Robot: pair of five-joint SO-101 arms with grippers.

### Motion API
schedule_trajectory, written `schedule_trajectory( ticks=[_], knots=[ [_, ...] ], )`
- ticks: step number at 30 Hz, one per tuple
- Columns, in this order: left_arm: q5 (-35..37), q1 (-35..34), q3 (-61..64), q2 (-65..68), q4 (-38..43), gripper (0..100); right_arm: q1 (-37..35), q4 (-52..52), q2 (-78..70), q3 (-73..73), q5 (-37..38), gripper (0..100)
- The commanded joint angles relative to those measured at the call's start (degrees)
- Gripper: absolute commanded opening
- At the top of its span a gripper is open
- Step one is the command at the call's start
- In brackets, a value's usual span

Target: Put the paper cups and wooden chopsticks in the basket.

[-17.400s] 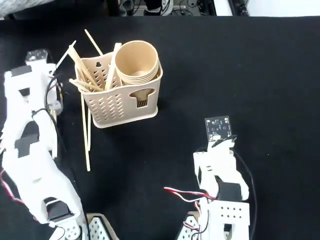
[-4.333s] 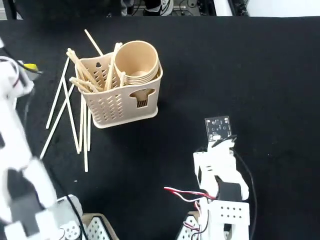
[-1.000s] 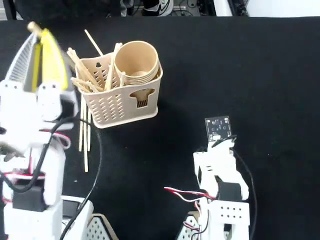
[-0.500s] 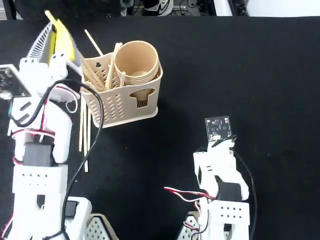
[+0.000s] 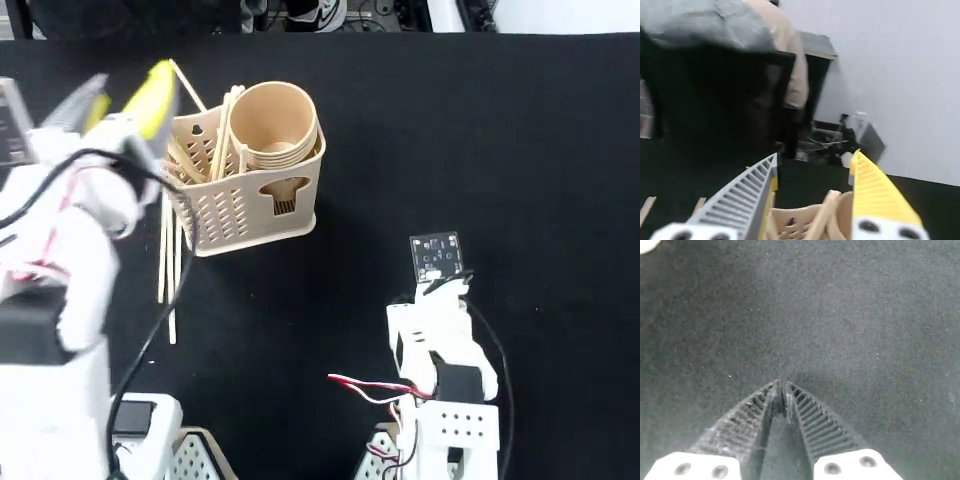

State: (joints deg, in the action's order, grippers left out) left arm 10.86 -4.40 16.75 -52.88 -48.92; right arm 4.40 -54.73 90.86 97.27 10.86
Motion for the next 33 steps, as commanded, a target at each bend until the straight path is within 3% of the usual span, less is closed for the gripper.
schedule_trajectory(
  ticks=[1, 8, 12, 17, 22, 28, 33],
  knots=[
    [-5.0, -7.9, -12.4, 5.1, -12.9, 24, -0.5, -0.2, 0.6, -0.1, 0.3, 1.2],
    [-9.8, -23.2, -13.6, 26.0, -16.8, 24, -0.5, -0.2, 0.6, -0.1, 0.3, 1.2],
    [-12.0, -28.4, -13.5, 36.7, -16.4, 24, -0.5, -0.2, 0.6, -0.1, 0.3, 1.2],
    [-17.4, -29.1, -13.6, 48.3, -12.3, 24, -0.5, -0.2, 0.6, -0.1, 0.3, 1.2],
    [-21.9, -29.2, -14.4, 63.2, -0.9, 24, -0.5, -0.2, 0.6, -0.1, 0.3, 1.2],
    [-24.5, -28.7, -26.3, 82.6, -2.3, 23, -0.5, -0.2, 0.6, -0.1, 0.3, 1.2],
    [-34.1, -26.1, -41.7, 97.1, -15.6, 17, -0.5, -0.2, 0.6, -0.1, 0.3, 1.2]
  ],
)
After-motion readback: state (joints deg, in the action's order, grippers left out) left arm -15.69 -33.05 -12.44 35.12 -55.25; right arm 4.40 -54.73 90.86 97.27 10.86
